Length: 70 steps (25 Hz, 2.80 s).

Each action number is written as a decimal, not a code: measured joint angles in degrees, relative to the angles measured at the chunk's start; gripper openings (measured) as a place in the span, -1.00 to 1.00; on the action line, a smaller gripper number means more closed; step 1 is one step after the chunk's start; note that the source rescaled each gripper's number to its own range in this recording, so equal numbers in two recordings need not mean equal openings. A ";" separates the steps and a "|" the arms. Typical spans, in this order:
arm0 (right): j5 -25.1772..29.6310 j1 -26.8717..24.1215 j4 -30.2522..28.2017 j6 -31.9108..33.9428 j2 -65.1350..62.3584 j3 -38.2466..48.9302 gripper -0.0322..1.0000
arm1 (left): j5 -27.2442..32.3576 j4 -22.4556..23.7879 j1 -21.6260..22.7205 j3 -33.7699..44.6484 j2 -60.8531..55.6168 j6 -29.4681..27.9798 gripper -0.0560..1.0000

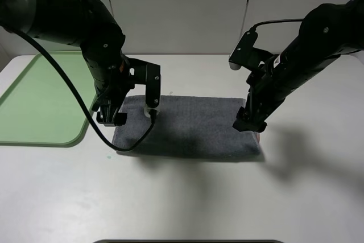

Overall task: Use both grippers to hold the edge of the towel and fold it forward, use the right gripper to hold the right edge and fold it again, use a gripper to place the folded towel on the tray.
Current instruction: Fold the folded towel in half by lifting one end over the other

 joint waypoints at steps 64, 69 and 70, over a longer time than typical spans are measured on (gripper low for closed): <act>1.79 0.00 -2.44 51.40 0.00 0.00 1.00 | 31.43 -0.33 -8.69 -15.25 -18.91 -56.49 0.98; 1.53 0.00 -2.44 51.40 0.00 0.00 1.00 | 31.43 -0.84 -8.70 -9.58 -19.90 -57.96 0.97; 1.28 0.00 -2.56 51.40 0.00 0.00 1.00 | 31.43 -0.79 -8.70 -8.09 -20.01 -58.51 0.97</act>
